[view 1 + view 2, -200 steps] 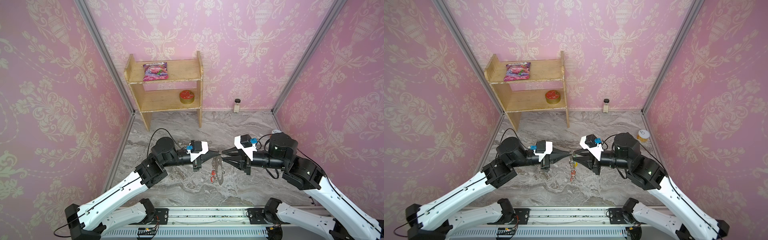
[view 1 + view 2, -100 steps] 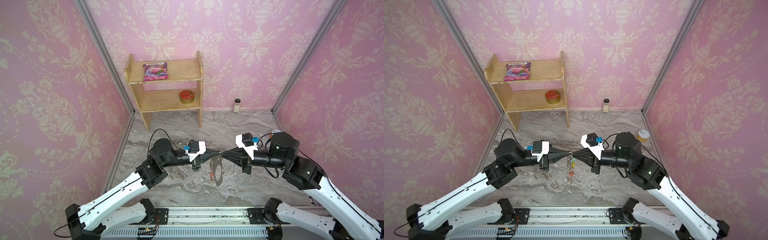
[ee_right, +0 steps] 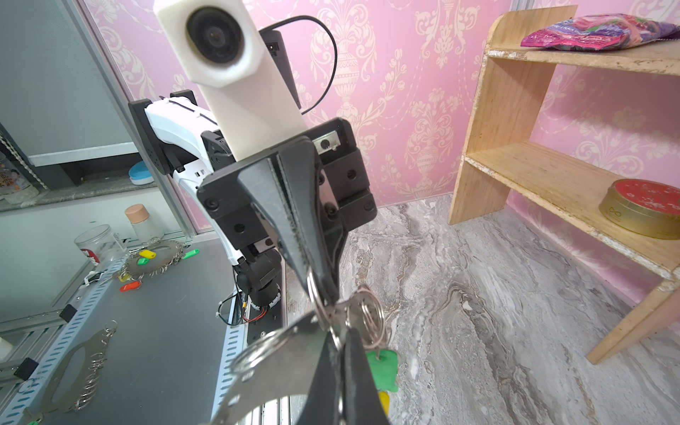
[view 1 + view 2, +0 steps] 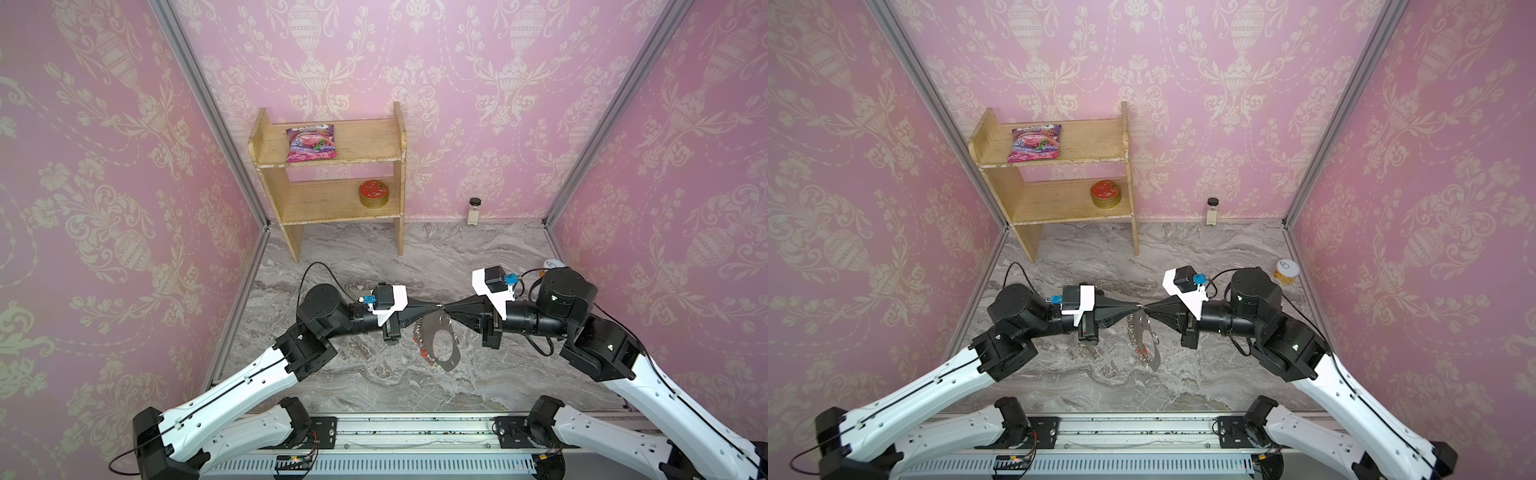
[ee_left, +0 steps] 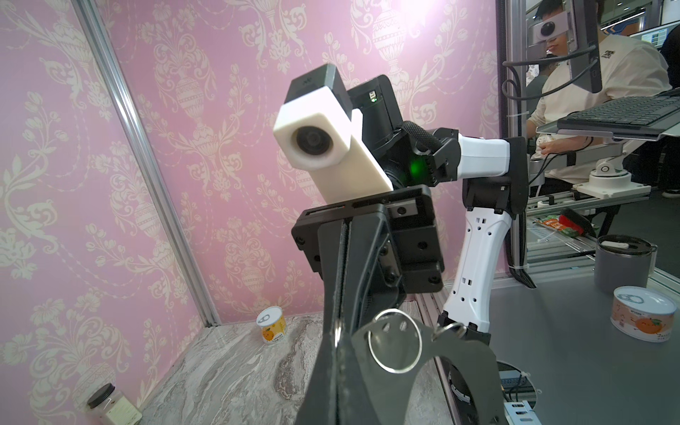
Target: Put the keys on the keyring
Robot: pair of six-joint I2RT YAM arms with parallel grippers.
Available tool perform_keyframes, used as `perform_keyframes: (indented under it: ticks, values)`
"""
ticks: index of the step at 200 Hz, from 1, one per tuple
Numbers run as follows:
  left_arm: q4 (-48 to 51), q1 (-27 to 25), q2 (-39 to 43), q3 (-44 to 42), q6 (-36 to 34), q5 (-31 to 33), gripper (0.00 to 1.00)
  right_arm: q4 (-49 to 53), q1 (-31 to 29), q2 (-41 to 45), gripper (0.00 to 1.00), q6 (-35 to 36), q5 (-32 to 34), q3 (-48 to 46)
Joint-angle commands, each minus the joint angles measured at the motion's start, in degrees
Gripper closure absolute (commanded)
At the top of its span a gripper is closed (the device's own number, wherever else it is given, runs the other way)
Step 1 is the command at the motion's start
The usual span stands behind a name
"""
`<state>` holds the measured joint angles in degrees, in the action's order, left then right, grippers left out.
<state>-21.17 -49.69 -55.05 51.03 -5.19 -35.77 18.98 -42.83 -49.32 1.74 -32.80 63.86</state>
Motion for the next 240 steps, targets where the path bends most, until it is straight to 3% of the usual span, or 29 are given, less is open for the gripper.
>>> perform_keyframes:
  ticks: [1,45,101,145,170,240]
  values:
    - [-9.3,0.0,1.2,0.1,1.8,3.2,1.00,-2.4,-0.3,0.0,1.00,-3.3,-3.1,-2.2]
    - [-11.0,0.0,0.7,-0.8,2.0,3.2,1.00,-5.3,-1.0,-0.5,1.00,-4.7,-5.3,-3.0]
    - [-6.4,0.0,1.4,-0.4,0.6,0.7,1.00,1.1,-1.0,2.3,0.68,0.3,-1.4,0.0]
    - [-5.2,0.1,1.5,-0.2,0.9,-1.3,1.00,5.3,-0.5,4.0,0.57,3.7,1.8,3.0]
    - [-4.8,0.1,1.3,0.2,1.4,-2.8,1.00,5.1,-0.1,4.2,0.56,4.1,2.6,5.2]
    - [-4.8,0.1,0.9,1.1,2.7,-5.4,1.00,2.5,0.4,0.2,0.72,4.4,-0.5,5.5]
